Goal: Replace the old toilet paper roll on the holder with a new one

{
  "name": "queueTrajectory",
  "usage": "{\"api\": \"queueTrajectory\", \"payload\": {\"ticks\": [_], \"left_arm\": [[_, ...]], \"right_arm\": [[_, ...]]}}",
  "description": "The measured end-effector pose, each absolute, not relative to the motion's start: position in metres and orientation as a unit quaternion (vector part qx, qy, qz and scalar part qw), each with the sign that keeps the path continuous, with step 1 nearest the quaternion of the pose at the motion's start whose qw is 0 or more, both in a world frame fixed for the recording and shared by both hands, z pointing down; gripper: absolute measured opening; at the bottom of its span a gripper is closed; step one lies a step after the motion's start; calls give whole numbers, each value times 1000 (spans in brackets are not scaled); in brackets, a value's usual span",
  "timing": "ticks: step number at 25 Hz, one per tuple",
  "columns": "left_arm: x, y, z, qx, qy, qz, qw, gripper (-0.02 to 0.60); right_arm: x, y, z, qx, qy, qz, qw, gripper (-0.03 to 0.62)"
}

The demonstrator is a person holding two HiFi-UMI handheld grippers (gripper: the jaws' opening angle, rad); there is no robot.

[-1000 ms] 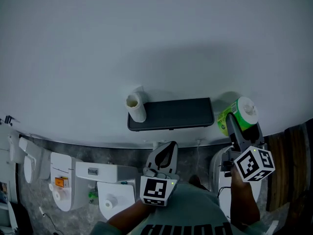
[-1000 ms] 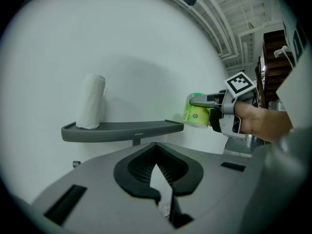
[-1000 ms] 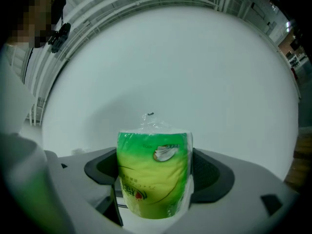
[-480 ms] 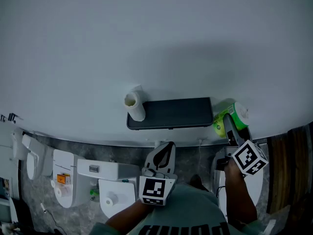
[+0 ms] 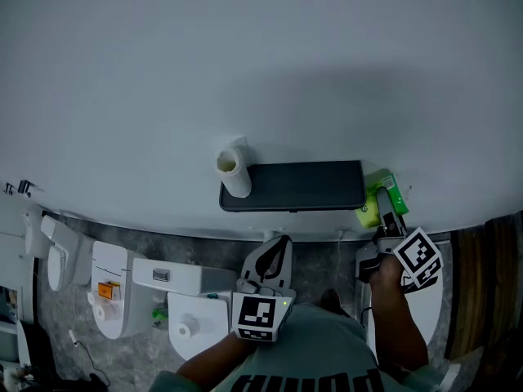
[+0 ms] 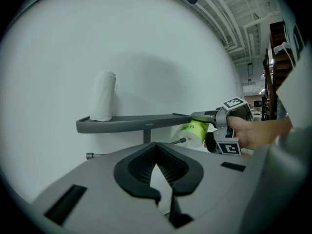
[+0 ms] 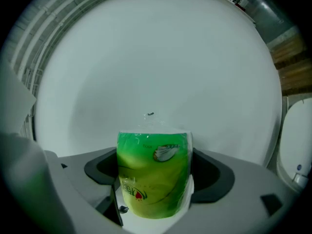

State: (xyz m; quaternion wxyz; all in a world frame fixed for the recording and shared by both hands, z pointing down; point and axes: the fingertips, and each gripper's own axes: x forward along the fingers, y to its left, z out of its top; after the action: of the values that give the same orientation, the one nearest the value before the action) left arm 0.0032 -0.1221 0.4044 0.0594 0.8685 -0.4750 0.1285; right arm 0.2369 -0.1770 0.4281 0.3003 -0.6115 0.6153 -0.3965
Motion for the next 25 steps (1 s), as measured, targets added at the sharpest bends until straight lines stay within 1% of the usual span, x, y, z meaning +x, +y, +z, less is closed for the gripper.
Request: {"api": "queueTrajectory", "payload": {"ticks": [13,25], "left_arm": [[-19,-117,405,859,-491,130,61,5],[-35,-114,408,859,-490,132,65,5]], "right_arm": [[210,-184,445,-560,576,-464,372,430],[198,-182,456,-529,525,-497,445,430]]}}
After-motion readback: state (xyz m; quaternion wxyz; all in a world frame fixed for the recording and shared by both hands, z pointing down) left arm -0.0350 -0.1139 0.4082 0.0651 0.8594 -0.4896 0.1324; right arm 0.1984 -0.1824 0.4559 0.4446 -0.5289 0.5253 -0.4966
